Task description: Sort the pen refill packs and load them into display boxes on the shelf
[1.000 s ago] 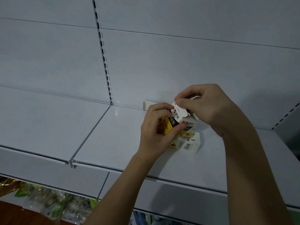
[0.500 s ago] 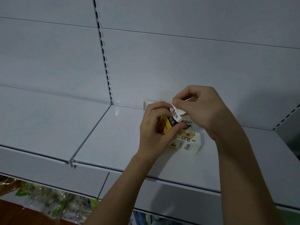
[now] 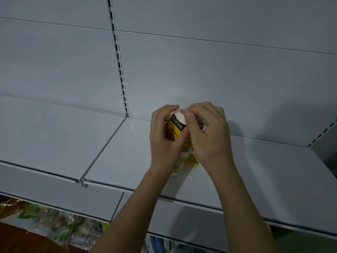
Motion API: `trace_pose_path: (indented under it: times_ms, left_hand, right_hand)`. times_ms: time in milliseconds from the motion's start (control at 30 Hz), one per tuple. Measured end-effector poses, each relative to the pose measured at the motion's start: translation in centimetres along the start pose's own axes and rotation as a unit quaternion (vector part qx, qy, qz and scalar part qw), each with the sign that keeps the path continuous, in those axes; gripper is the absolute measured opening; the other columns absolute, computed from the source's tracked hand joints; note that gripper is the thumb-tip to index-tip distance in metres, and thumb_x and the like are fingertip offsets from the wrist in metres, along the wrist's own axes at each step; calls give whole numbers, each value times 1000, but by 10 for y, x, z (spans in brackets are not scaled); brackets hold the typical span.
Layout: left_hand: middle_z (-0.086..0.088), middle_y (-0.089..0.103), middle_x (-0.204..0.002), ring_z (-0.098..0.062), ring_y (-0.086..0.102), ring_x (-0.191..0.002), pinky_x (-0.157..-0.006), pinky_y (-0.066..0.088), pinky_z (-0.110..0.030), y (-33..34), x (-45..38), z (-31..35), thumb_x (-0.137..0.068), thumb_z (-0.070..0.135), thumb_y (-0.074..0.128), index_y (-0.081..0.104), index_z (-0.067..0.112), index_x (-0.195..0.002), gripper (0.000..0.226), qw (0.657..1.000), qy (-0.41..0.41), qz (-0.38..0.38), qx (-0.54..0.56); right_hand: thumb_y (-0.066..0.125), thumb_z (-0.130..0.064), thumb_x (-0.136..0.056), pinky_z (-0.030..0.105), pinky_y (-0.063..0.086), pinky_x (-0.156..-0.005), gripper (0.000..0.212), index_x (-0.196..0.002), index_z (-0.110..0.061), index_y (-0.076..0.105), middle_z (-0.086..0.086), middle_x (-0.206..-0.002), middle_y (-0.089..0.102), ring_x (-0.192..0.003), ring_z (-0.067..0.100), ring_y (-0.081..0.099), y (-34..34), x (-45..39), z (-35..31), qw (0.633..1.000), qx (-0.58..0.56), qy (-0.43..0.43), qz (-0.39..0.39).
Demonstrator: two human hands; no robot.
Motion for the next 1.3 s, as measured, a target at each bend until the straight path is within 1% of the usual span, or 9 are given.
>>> trace_pose_path:
  times_ms: [133,233,400,567,700,867,1033,1133,1300]
  left_hand:
    - [-1,56,-127,-26,56,-116,-92,50,-50,-7,-3,-1,-91,18,65,56,11,-128,39,999,13,-4,-39]
    - [16,56,-125,-21,59,-110,-85,54,-41,-10,-4,-10,-91,13,66,53,23,-128,40,999,-36,-20,-24]
    - [27,57,-112,-8,62,-98,-78,51,-22,-14,0,-10,-84,4,72,52,18,-120,44,997,-72,-5,-5]
    - [12,59,-125,-18,63,-106,-84,55,-30,-14,1,-6,-87,12,72,53,33,-124,47,997,-60,-39,1]
    - [8,59,-129,-18,62,-108,-85,52,-24,-13,0,-4,-88,16,70,54,30,-126,43,998,-46,-49,3]
    - [9,60,-126,-16,61,-112,-88,52,-25,-12,2,-4,-86,18,70,55,19,-127,44,998,-39,-41,5]
    - [32,56,-116,-9,61,-102,-79,53,-26,-10,0,-5,-85,10,72,51,22,-126,47,997,-53,-48,7]
    - [21,57,-122,-21,62,-103,-82,56,-38,-8,-1,-4,-89,19,70,51,28,-129,46,997,-37,-66,0]
    - [-3,59,-128,-27,59,-114,-89,54,-45,-7,-4,-2,-90,19,65,55,8,-132,44,996,-9,-92,-13]
  right_hand:
    - [39,-33,-101,11,38,-93,34,-113,-25,70,-15,-112,61,-114,0,45,13,6,3,997,-64,-7,-42]
    - [45,-28,-100,11,35,-100,29,-122,-27,64,-17,-122,56,-126,1,41,23,12,5,995,-94,17,-39]
    - [63,-24,-92,25,49,-90,16,-105,-33,67,-20,-107,59,-111,6,50,15,-2,-1,996,-82,24,-22]
    - [62,-18,-93,42,57,-82,18,-100,-32,72,-17,-104,64,-105,12,61,0,-14,1,990,-133,31,-15]
    - [65,-14,-93,41,58,-82,19,-102,-27,73,-12,-110,65,-107,13,64,-2,-12,6,987,-154,30,-29]
    - [64,-22,-91,33,56,-88,20,-108,-25,73,-10,-112,65,-113,10,60,3,-6,8,991,-133,10,-28]
    - [59,-26,-94,28,53,-90,22,-111,-25,73,-10,-113,64,-113,11,59,4,-4,10,993,-118,7,-24]
    - [58,-27,-96,23,51,-89,24,-116,-26,71,-10,-116,62,-115,10,57,3,-5,7,994,-98,-8,-41]
    - [53,-31,-96,23,48,-87,29,-122,-35,67,-20,-127,54,-120,9,54,-6,-15,1,982,-45,-36,-179]
Point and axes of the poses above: each hand's wrist, its own x-axis away from the middle knuckle, its own y-axis out of the palm, z = x × y, the point moved 7 cm from there along -x, towards the middle knuckle
